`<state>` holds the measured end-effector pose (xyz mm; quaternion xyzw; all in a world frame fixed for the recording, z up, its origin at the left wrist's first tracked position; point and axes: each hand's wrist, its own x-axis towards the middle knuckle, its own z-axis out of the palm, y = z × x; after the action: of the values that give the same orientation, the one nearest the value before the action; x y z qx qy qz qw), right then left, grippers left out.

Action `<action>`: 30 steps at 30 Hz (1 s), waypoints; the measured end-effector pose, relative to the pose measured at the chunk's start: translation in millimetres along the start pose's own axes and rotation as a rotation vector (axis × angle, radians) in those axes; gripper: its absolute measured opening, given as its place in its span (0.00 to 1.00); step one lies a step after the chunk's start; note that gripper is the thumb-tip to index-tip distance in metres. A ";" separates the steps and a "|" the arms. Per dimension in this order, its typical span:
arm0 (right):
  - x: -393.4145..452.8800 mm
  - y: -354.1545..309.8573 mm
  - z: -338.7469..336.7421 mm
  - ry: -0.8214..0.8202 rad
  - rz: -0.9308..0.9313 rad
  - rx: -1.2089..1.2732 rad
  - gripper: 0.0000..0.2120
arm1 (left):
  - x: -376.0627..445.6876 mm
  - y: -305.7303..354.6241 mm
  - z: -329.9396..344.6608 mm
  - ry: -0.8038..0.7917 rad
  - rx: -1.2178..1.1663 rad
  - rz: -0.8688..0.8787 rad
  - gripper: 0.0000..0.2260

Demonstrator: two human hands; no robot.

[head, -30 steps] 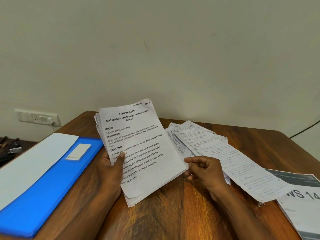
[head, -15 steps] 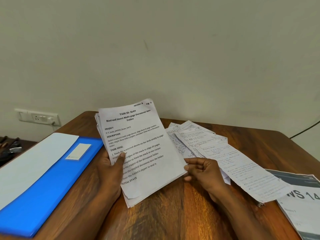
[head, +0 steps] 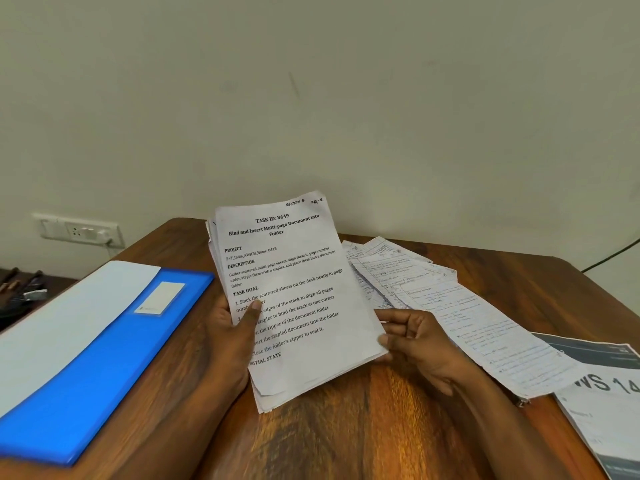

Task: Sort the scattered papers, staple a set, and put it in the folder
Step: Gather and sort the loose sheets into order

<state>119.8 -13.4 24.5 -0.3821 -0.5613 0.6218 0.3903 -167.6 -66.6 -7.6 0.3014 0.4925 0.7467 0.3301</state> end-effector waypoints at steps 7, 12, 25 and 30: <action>-2.1 -3.9 -8.9 -0.130 0.042 -0.014 0.29 | 0.9 -2.1 -3.9 0.007 0.016 -0.003 0.11; -1.9 -4.5 -12.2 -0.151 0.026 0.063 0.30 | 1.6 0.1 -4.1 -0.013 0.002 -0.012 0.12; 0.1 7.9 15.6 0.019 0.046 0.040 0.21 | -18.5 9.3 8.0 -0.402 -0.054 -0.118 0.17; 2.1 1.4 4.1 0.212 -0.044 0.110 0.17 | -19.9 9.0 8.5 -0.486 -0.040 -0.222 0.14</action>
<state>115.0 -13.2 23.4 -0.4113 -0.4902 0.5989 0.4815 -150.8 -80.4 1.2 0.4094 0.4138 0.6214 0.5245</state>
